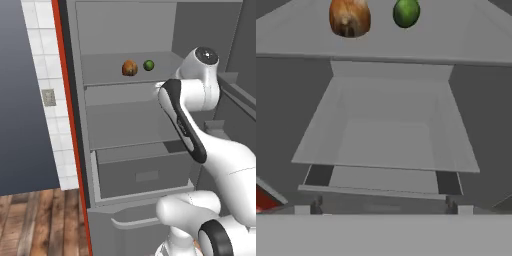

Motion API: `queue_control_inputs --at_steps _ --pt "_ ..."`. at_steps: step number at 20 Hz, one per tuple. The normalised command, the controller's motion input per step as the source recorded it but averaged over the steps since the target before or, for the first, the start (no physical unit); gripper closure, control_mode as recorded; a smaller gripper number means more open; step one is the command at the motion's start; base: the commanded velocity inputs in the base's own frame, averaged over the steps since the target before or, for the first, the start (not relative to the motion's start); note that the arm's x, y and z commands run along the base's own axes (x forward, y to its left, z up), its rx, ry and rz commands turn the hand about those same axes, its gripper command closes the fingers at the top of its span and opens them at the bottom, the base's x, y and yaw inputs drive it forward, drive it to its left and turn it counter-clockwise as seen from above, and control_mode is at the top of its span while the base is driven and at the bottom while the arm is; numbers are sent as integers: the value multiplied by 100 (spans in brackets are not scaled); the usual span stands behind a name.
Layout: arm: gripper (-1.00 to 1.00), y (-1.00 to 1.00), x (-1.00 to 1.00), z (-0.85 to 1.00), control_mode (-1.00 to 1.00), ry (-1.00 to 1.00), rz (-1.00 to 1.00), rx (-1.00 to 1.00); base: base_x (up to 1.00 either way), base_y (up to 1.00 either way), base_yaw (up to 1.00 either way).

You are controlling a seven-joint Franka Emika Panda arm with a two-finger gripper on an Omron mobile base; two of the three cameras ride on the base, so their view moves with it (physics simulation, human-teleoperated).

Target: Move the avocado and bread from the top shelf to the second highest shelf to make space. Then, place the pitcher from the counter on the cleared top shelf.

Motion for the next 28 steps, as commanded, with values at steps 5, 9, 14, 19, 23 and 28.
queue_control_inputs --at_steps 5,9,14,19,23,28 --pt "-100 25 16 52 -100 -24 0 1 0 0 0" --pt "-100 39 28 44 -100 -17 0 0 0 0 0" --pt "-100 32 52 18 -100 -6 0 0 0 0 0" --pt "-100 18 62 3 -100 0 0 4 0 0 0" --pt "-100 20 63 0 -100 4 0 3 0 0 0" --pt "-100 28 63 0 -100 10 0 0 0 0 0"
